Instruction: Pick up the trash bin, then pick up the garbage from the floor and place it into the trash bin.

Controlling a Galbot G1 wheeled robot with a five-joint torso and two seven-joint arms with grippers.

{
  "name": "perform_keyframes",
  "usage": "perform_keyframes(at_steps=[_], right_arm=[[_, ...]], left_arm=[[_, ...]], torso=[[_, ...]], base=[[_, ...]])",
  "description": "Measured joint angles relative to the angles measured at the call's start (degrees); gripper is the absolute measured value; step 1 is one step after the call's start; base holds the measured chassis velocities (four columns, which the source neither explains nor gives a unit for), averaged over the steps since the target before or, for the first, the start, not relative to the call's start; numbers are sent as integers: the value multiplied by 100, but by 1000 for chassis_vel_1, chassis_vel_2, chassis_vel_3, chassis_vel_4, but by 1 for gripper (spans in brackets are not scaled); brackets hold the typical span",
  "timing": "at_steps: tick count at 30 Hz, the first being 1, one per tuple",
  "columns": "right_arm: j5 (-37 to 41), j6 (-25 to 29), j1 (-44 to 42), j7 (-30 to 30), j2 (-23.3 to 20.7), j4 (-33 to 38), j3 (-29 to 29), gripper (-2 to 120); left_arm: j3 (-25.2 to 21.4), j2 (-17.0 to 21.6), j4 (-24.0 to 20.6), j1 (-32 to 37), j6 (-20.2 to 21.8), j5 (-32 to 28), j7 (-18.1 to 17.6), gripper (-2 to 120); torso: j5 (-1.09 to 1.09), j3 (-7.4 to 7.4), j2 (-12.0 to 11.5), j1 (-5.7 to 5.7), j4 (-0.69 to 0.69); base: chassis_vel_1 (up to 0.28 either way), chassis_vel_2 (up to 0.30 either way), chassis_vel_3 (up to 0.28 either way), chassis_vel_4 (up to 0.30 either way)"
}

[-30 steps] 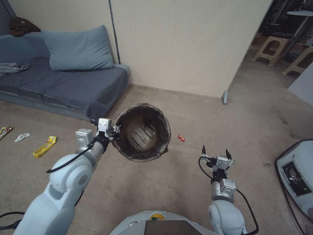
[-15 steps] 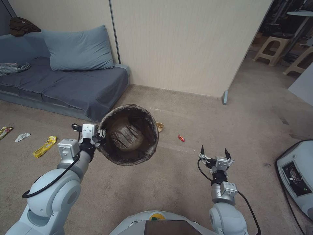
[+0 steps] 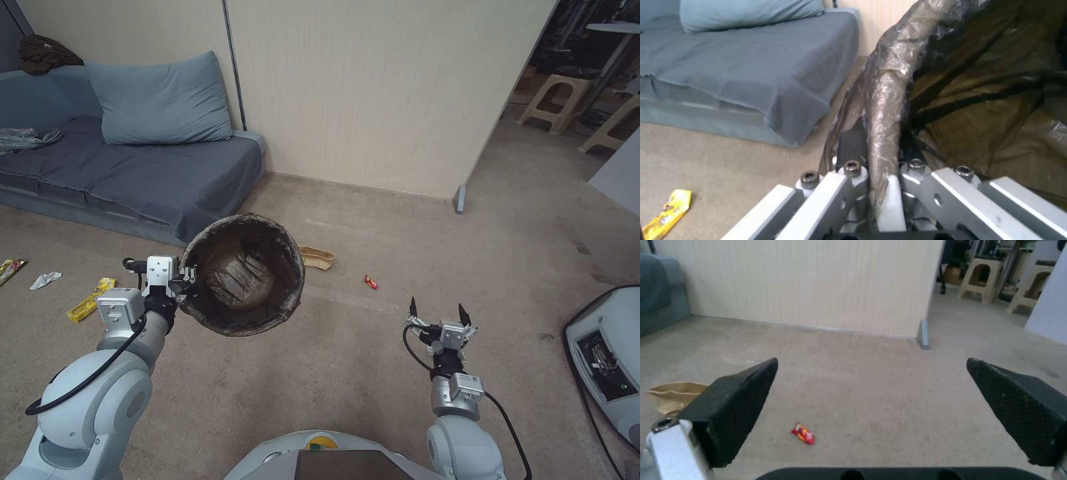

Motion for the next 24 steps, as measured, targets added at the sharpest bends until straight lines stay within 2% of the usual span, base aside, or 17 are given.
perform_keyframes(at_steps=[14,24], right_arm=[[154,-25,40,-44,-1,-22,28,100],[155,-26,62,-47,-4,-40,21,100]], left_arm=[[128,-94,11,36,4,137,58,0],[125,-108,15,48,4,170,85,0]], torso=[[0,-1,0,0,0],[0,1,-1,0,1]], base=[[-10,10,11,-11],[-153,162,164,-161]])
